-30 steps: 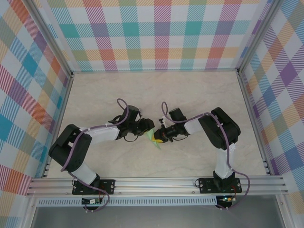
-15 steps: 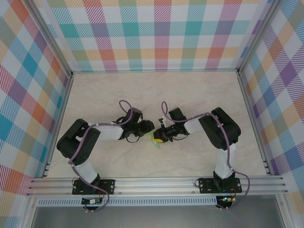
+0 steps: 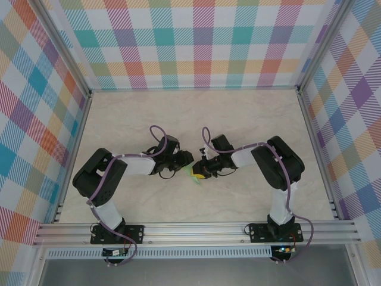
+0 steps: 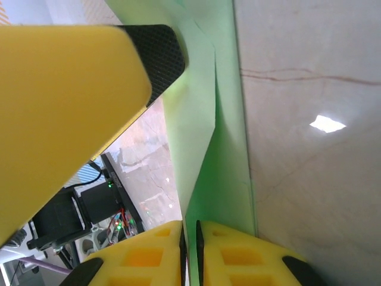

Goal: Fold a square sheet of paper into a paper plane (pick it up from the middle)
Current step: Fold the wing for the fifth time at the center of the table.

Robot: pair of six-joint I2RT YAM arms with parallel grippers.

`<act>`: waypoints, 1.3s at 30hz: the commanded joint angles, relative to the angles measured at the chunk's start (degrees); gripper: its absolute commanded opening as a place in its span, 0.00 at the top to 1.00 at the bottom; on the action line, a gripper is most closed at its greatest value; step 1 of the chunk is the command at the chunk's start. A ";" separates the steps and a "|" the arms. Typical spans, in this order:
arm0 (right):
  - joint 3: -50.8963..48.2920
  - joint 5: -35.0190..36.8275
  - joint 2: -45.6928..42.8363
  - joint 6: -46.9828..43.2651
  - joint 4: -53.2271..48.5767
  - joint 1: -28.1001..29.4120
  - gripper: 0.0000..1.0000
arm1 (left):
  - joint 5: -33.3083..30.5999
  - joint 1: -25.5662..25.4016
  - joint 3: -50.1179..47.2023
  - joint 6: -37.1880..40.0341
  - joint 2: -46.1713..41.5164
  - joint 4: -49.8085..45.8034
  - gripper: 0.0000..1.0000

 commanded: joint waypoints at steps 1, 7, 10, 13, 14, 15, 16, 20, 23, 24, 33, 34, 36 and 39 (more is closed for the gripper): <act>-1.33 3.13 -2.24 -2.17 -4.57 0.07 0.85 | -1.52 -0.23 0.23 1.26 1.45 -3.74 0.59; -0.12 3.13 -3.52 -5.51 -9.03 1.52 0.89 | -1.44 -0.26 0.07 1.53 1.17 -4.64 0.59; 1.10 5.02 -2.99 -7.20 -12.81 2.74 0.90 | -1.53 -0.26 0.48 1.72 1.33 -5.68 0.59; 2.04 7.56 -1.16 -8.72 -16.18 3.67 0.92 | -1.62 -0.26 0.61 1.53 1.44 -6.03 0.59; 2.35 7.87 -0.51 -9.00 -16.92 4.02 0.93 | -1.70 -0.26 0.78 1.53 1.47 -6.35 0.59; 2.15 8.58 -0.48 -8.92 -16.89 4.29 0.93 | -1.71 -0.26 0.92 1.53 1.52 -6.48 0.59; 1.73 9.38 -0.72 -8.48 -16.51 4.38 0.93 | -1.62 -0.20 0.88 1.53 1.52 -6.50 0.59; 2.62 10.61 -2.06 -8.64 -19.09 4.38 0.89 | -1.79 -0.26 0.95 1.61 1.20 -7.11 0.60; 2.70 8.88 -4.02 -8.98 -18.95 4.71 0.83 | -1.71 -0.25 0.99 1.61 1.08 -7.18 0.60; 2.95 8.78 -4.48 -9.34 -19.44 4.89 0.81 | -1.68 -0.26 1.06 1.61 1.08 -7.22 0.60; 3.55 13.11 -4.55 -10.17 -21.90 5.88 0.85 | -1.44 -0.22 1.76 1.73 1.19 -7.72 0.60; 3.38 13.46 -4.70 -10.07 -21.94 5.88 0.86 | -1.45 -0.25 1.66 1.70 1.17 -7.80 0.60; 2.87 14.44 -5.15 -9.99 -21.81 5.88 0.90 | -1.54 -0.25 1.65 1.71 1.17 -7.85 0.60; 2.41 16.71 -5.77 -10.23 -23.28 5.88 0.94 | -1.54 -0.24 1.73 1.82 1.16 -8.06 0.60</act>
